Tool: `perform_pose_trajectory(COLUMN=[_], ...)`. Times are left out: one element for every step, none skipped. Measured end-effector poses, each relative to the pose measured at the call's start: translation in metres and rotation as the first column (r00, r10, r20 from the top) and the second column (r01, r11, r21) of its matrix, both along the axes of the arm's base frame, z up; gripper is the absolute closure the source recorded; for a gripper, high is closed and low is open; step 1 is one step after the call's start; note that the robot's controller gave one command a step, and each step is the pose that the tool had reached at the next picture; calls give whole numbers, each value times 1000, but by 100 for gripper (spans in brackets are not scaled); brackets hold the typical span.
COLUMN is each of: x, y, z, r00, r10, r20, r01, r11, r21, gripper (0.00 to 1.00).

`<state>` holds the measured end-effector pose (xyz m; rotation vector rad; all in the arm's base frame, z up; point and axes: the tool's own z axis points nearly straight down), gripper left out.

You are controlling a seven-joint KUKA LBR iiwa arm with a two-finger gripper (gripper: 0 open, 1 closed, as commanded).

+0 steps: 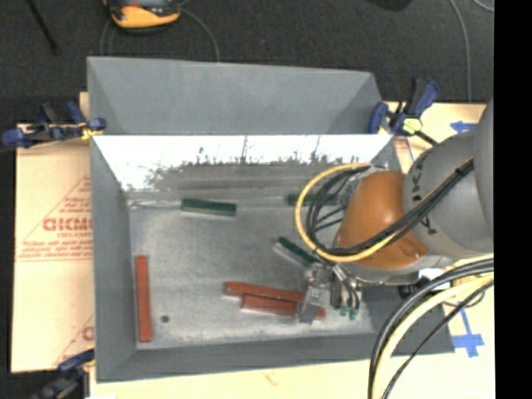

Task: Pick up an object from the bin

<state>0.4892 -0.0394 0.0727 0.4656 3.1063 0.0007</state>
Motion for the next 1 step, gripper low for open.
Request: perform_pose_trajectory(x=[0], y=[0], z=[0], r00=[1000], r10=[0], r20=[0], r01=[0], r11=[1000], r21=[0], gripper=[100])
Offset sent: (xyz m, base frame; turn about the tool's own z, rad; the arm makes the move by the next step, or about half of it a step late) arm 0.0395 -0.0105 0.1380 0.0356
